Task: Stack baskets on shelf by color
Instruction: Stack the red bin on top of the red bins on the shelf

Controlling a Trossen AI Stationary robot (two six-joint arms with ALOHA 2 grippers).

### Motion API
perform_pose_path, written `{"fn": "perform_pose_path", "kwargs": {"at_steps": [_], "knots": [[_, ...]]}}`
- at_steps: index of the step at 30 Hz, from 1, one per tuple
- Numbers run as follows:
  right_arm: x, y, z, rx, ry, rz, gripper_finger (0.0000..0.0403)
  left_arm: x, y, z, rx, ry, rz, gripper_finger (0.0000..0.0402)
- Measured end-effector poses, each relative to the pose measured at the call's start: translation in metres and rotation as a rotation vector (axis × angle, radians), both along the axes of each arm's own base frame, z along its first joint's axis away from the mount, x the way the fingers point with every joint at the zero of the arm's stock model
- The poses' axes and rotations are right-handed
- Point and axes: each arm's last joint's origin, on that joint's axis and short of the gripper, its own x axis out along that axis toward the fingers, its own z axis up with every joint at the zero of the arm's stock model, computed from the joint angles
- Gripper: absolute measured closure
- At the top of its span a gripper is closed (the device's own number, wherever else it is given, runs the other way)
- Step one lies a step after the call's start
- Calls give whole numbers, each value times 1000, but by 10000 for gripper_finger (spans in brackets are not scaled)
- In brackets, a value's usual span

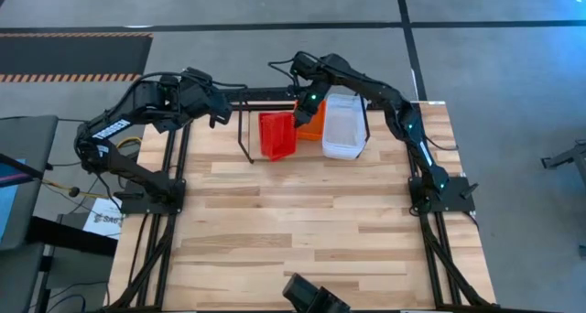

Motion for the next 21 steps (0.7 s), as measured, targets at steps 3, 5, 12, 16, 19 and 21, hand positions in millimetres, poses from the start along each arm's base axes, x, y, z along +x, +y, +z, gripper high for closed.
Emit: {"fn": "perform_pose_path", "kwargs": {"at_steps": [3,5,12,16,19,21], "knots": [[0,0,0,1,7,-9,399,0,0,0,0,0,0,203],[1,2,0,4,10,-12,400,0,0,0,0,0,0,203],[6,4,1,6,2,-31,398,0,0,0,0,0,0,203],[6,4,1,15,8,-44,400,0,0,0,0,0,0,203],[5,4,3,13,5,-52,399,0,0,0,0,0,0,203],[5,4,7,1,-10,-62,399,0,0,0,0,0,0,203]]}}
